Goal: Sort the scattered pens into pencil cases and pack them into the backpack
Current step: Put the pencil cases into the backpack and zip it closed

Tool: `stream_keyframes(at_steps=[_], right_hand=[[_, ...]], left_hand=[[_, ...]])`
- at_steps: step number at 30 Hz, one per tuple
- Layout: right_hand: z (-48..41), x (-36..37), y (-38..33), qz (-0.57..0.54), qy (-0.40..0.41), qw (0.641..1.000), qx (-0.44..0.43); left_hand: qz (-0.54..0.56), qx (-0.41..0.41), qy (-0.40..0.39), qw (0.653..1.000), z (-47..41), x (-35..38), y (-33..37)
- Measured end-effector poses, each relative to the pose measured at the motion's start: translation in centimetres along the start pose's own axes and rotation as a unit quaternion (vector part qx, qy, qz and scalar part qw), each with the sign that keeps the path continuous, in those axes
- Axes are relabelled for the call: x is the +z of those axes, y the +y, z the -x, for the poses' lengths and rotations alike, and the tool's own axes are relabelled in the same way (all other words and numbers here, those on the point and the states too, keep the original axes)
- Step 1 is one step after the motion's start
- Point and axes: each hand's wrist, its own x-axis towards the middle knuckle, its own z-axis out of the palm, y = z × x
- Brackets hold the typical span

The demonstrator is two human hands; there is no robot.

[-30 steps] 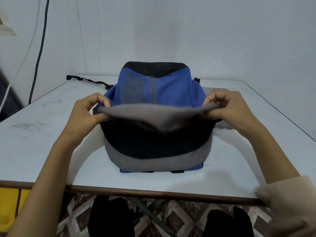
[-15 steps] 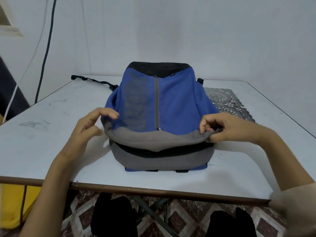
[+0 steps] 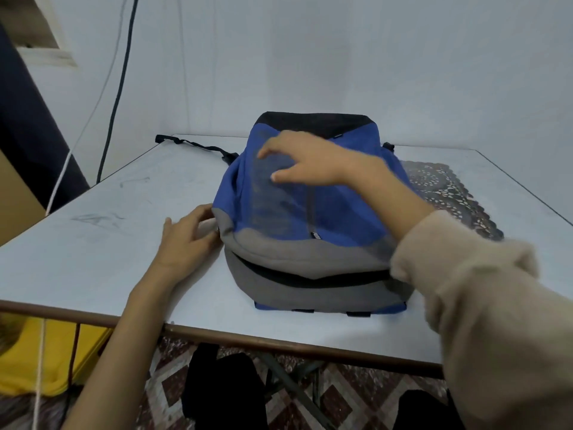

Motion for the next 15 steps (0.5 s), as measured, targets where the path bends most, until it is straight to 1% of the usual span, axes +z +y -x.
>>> stream_keyframes(at_steps=[3, 6, 8, 11, 13, 15], right_hand=[[-2.9, 4.1, -1.9, 0.099, 0.019, 0.993, -0.055], [-4.1, 7.2, -3.0, 0.178, 0.032, 0.980, -0.088], [-4.4, 8.3, -3.1, 0.177, 0.031, 0.979, -0.101], [-4.3, 9.1, -2.6, 0.153, 0.053, 0.981, -0.104], [-4.2, 9.2, -2.2, 0.134, 0.060, 0.985, -0.093], [-3.9, 9.1, -2.0, 0.131, 0.060, 0.986, -0.082]], left_hand=[[0.042, 0.035, 0.018, 0.998, 0.0, 0.2, -0.5], [0.048, 0.028, 0.059, 0.997, -0.1, 0.2, -0.4], [0.022, 0.009, 0.078, 0.997, -0.2, 0.3, -0.4], [-0.061, -0.022, 0.120, 0.991, -0.6, 0.7, -0.7], [-0.110, -0.021, 0.150, 0.982, -0.6, 0.8, -0.6], [-0.127, -0.008, 0.154, 0.980, -0.3, 0.7, -0.2]])
